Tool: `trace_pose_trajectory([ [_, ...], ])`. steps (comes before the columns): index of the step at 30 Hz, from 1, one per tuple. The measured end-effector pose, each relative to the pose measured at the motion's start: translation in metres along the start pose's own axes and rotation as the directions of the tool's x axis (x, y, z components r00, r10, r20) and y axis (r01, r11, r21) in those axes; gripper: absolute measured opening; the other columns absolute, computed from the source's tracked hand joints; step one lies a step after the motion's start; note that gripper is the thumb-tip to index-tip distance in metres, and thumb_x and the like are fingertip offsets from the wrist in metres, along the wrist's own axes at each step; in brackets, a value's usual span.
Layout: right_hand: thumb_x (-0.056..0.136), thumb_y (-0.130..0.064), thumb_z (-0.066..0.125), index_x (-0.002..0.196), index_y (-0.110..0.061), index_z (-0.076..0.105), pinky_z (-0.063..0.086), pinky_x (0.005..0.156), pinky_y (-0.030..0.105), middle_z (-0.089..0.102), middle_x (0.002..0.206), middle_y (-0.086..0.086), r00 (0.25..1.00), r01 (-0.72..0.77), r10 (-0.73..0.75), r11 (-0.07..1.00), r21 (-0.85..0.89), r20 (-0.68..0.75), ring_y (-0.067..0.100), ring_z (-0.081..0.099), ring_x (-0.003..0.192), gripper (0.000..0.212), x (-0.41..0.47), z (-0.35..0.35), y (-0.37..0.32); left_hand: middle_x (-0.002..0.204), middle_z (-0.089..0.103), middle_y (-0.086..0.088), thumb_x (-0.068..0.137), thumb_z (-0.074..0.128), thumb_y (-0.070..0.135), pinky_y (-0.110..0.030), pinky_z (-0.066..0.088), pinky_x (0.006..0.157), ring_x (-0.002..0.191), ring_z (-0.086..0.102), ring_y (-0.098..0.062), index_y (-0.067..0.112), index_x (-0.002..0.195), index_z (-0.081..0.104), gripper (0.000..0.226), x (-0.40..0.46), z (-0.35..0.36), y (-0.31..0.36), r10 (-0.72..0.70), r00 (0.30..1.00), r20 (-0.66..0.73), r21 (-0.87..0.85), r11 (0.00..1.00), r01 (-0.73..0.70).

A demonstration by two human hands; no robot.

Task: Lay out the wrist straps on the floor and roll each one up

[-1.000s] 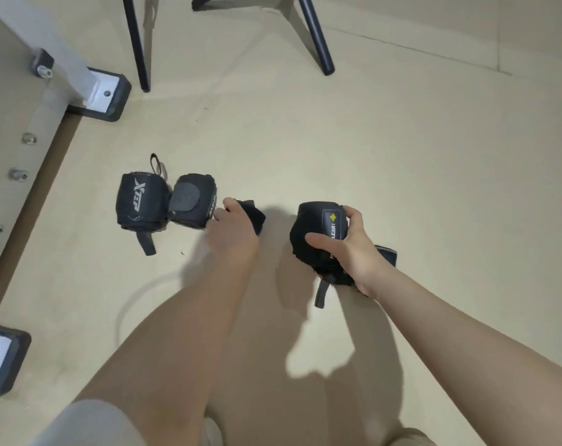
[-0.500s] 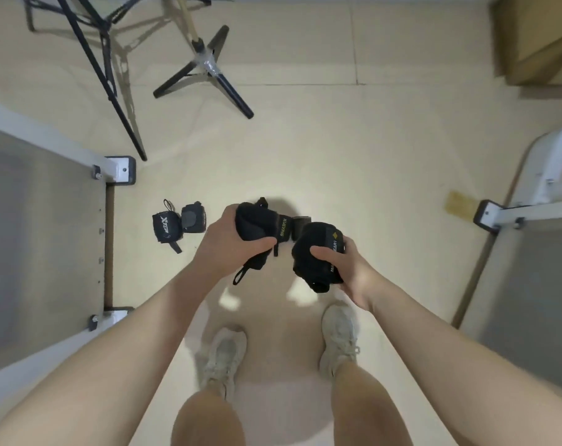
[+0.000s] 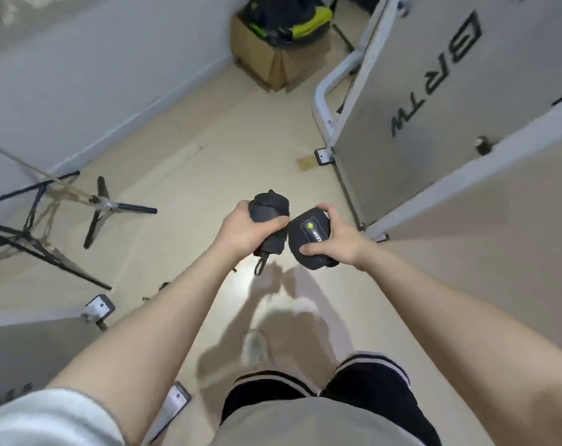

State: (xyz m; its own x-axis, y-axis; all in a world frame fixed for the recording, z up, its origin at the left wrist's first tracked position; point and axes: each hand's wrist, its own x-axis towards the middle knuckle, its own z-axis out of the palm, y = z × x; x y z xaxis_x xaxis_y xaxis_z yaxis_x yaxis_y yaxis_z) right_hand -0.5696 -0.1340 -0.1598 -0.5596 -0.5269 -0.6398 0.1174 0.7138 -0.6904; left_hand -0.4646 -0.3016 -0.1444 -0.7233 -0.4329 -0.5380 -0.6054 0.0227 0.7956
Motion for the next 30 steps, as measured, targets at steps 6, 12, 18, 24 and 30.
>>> trace_pose_trajectory([
  [6,0.064,-0.026,0.081,0.135,-0.031,0.026,0.053,0.063,0.035,0.056,0.115,0.000,0.960,-0.015,0.066,0.982,0.186,-0.270,0.027,0.059,0.101,0.090,-0.095,-0.115,0.092,0.090,0.063,-0.006,0.083,0.069,0.029,-0.017,0.043,0.039,0.064,0.062,-0.014,0.004,0.110,0.053,0.041,-0.020,0.138,0.076,0.008,0.985,0.174,-0.020,1.000,-0.004],
  [12,0.074,-0.019,0.078,0.131,-0.024,0.029,0.050,0.074,0.025,0.055,0.120,-0.001,0.870,0.026,0.241,0.850,0.526,-0.431,0.015,0.059,0.101,0.075,-0.193,-0.230,0.238,0.089,0.064,-0.006,0.084,0.069,0.029,-0.021,0.048,0.049,0.069,0.063,-0.016,0.014,0.096,0.056,0.023,-0.053,0.356,0.121,-0.070,0.916,0.394,0.037,0.997,0.060],
  [18,0.079,-0.030,0.075,0.142,-0.022,0.015,0.044,0.086,0.031,0.047,0.125,0.000,0.687,0.098,0.424,0.750,0.654,-0.590,0.021,0.053,0.108,0.087,-0.267,-0.368,0.348,0.104,0.068,-0.006,0.078,0.070,0.046,-0.027,0.053,0.059,0.089,0.067,-0.021,0.012,0.113,0.057,0.050,-0.059,0.541,0.210,-0.139,0.866,0.480,-0.108,0.971,0.216],
  [24,0.080,-0.027,0.074,0.123,-0.021,0.025,0.050,0.067,0.028,0.052,0.118,0.003,0.670,0.218,0.422,0.674,0.705,-0.611,0.021,0.058,0.102,0.066,-0.247,-0.485,0.379,0.104,0.066,-0.005,0.083,0.070,0.035,-0.029,0.055,0.067,0.090,0.066,-0.019,0.013,0.113,0.053,0.041,-0.019,0.645,0.303,-0.006,0.895,0.445,-0.139,0.987,0.076],
  [30,0.076,-0.028,0.077,0.123,-0.025,0.027,0.052,0.086,0.036,0.052,0.118,0.002,0.677,0.224,0.399,0.689,0.689,-0.619,0.023,0.058,0.104,0.068,-0.180,-0.624,0.399,0.110,0.065,-0.005,0.078,0.073,0.040,-0.027,0.055,0.065,0.091,0.066,-0.018,0.012,0.123,0.051,0.057,0.083,0.733,0.372,0.000,0.910,0.415,-0.153,0.986,0.070],
])
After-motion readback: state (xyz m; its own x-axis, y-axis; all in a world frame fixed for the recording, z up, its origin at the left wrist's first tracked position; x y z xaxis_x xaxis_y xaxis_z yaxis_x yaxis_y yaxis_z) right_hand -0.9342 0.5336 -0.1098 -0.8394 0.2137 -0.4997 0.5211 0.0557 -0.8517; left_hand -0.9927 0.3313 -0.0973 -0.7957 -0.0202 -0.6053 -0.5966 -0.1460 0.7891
